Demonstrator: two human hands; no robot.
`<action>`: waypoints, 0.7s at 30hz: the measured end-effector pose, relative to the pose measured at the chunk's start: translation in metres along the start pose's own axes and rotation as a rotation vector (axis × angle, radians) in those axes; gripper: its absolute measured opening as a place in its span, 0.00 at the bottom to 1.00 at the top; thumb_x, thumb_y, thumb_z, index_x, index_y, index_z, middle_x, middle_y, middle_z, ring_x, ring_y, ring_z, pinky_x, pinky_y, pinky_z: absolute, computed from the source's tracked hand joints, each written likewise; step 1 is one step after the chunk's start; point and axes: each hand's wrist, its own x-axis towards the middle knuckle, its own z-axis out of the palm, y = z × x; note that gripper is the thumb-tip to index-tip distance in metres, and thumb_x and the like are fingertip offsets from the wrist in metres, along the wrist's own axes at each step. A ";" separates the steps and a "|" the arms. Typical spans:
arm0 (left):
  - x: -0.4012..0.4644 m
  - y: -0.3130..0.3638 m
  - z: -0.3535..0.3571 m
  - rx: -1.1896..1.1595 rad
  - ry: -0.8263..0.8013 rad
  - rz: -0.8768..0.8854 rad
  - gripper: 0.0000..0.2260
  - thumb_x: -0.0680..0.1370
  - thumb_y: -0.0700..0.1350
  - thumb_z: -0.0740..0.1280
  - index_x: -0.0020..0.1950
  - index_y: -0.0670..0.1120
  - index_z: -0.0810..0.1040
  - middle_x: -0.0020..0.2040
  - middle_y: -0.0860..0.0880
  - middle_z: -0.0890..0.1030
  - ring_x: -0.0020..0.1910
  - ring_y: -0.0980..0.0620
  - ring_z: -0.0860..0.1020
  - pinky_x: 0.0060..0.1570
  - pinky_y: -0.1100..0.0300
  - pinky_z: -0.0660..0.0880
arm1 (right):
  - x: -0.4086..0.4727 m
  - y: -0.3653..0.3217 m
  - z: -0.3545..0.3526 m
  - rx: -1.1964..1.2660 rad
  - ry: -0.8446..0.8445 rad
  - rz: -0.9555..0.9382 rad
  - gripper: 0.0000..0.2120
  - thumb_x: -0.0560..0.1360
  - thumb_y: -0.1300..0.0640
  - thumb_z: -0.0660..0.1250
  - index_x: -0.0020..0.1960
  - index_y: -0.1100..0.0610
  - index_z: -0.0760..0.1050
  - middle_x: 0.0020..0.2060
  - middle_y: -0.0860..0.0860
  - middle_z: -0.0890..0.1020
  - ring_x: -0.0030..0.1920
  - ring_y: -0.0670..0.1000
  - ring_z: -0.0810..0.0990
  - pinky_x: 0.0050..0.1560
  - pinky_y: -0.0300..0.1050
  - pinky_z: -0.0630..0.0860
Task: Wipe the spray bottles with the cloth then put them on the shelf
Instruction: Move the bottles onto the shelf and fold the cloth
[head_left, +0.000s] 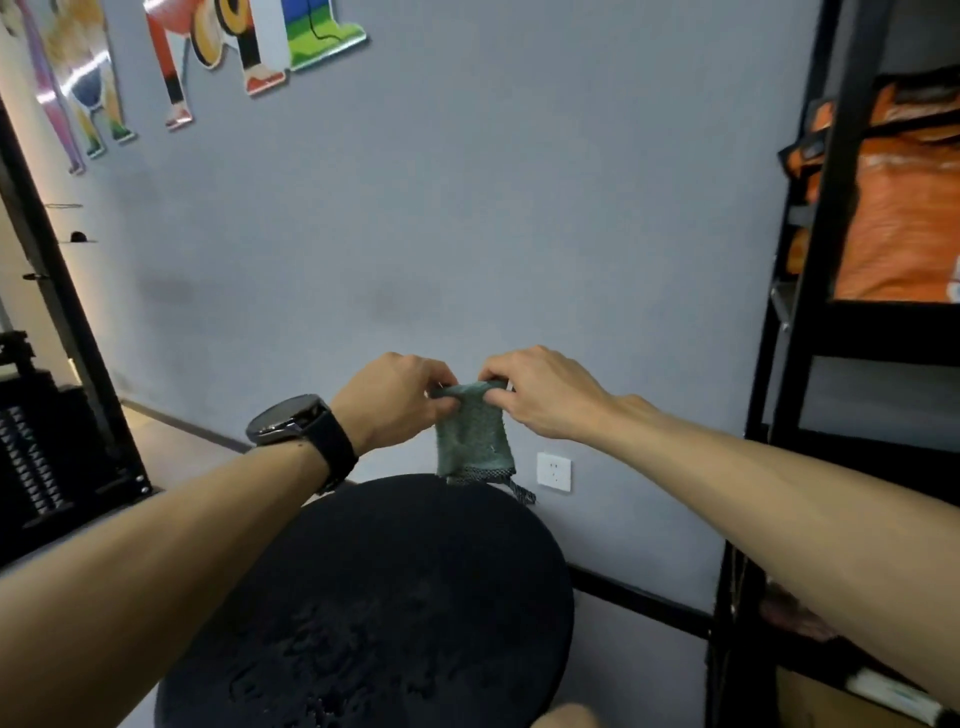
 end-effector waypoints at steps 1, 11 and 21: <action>0.003 0.007 -0.002 0.004 0.010 0.019 0.09 0.79 0.51 0.67 0.56 0.51 0.82 0.51 0.52 0.85 0.44 0.52 0.76 0.46 0.59 0.72 | -0.004 0.004 -0.010 -0.015 0.009 0.007 0.08 0.79 0.52 0.61 0.55 0.48 0.78 0.49 0.47 0.81 0.50 0.53 0.77 0.43 0.45 0.67; 0.018 0.087 -0.013 -0.076 0.063 0.124 0.08 0.79 0.49 0.67 0.56 0.52 0.82 0.49 0.54 0.84 0.47 0.50 0.79 0.48 0.55 0.75 | -0.054 0.040 -0.082 -0.093 0.075 0.092 0.08 0.79 0.52 0.61 0.53 0.48 0.78 0.47 0.46 0.82 0.49 0.53 0.77 0.41 0.45 0.67; 0.030 0.168 -0.004 -0.186 0.106 0.273 0.09 0.79 0.50 0.67 0.57 0.52 0.82 0.49 0.54 0.84 0.48 0.49 0.80 0.47 0.56 0.75 | -0.119 0.074 -0.139 -0.213 0.131 0.186 0.08 0.79 0.50 0.63 0.55 0.48 0.78 0.49 0.47 0.82 0.51 0.52 0.78 0.44 0.47 0.72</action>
